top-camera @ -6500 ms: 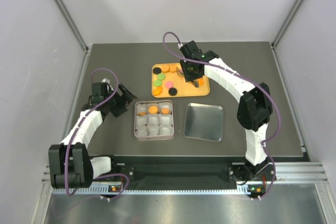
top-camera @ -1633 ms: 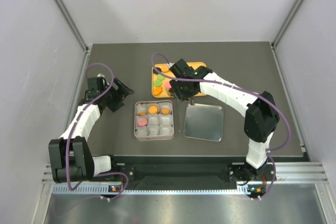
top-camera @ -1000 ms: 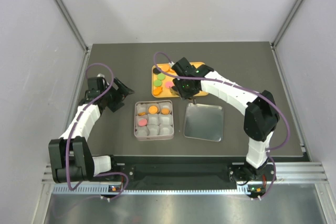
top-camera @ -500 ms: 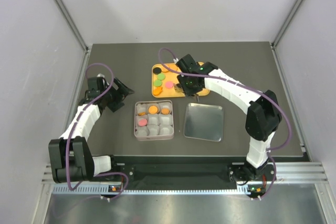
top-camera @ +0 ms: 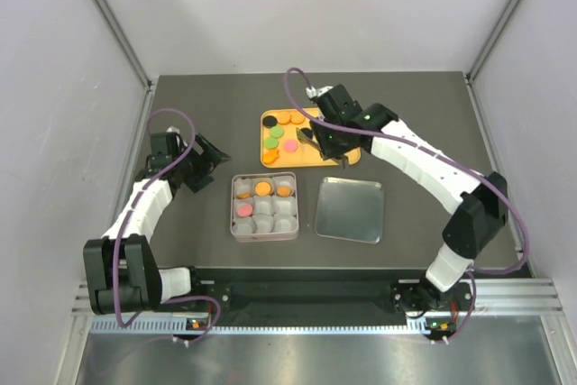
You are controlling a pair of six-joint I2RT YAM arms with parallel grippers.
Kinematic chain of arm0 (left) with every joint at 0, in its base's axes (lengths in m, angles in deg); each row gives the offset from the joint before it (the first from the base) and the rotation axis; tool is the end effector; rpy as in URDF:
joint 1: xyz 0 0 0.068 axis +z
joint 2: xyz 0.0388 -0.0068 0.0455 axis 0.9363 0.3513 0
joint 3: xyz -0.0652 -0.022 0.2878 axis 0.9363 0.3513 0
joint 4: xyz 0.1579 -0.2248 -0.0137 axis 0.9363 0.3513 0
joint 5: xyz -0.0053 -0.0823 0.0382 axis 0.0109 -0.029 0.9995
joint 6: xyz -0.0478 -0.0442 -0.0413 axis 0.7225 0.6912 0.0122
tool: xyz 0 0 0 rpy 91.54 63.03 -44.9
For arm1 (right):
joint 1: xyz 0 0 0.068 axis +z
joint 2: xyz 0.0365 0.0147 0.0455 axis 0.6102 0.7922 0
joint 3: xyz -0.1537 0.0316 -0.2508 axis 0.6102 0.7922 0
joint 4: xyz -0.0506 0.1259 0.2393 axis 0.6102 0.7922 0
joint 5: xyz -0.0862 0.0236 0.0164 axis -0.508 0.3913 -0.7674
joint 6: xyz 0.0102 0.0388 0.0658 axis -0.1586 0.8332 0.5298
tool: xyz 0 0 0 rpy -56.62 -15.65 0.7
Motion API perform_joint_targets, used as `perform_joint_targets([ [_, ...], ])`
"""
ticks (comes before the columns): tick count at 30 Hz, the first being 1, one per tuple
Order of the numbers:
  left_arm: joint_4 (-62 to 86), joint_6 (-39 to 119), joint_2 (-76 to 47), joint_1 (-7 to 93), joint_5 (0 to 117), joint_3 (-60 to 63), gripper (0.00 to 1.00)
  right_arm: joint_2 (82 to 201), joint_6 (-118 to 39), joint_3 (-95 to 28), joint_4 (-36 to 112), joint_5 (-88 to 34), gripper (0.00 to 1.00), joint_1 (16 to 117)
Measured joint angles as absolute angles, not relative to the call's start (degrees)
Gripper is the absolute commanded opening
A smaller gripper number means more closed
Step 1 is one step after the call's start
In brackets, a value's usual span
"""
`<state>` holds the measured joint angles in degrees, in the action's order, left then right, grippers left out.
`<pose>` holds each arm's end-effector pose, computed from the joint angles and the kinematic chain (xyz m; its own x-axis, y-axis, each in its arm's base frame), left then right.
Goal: Pack the cookies
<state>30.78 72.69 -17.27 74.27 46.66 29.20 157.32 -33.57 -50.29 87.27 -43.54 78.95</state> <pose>0.2873 0.0018 0.2243 -0.6169 -0.7078 -0.3443 -0.3667 0.6455 -0.6700 0.3053 0.2548 0.3285 -0.7215 -0.3463 -0.5996 -0.4335 0.9012 0.0012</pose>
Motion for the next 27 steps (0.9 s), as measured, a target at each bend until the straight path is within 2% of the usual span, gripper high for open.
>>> perform_joint_targets([
  [4, 30.74, 72.87, -17.24, 74.27, 46.51, 29.20, 0.94, 154.17, -32.93, -50.36, 88.32, -43.93, 0.33, 82.75],
  [13, 30.67, 73.13, -17.24, 74.27, 46.20, 29.20, 0.94, 152.90, -31.10, -50.45, 91.40, -44.69, 0.33, 99.04],
  [27, 30.45, 73.35, -17.27, 74.27, 46.05, 29.20, 0.94, 157.62, -29.24, -50.14, 92.71, -44.91, 0.33, 105.02],
])
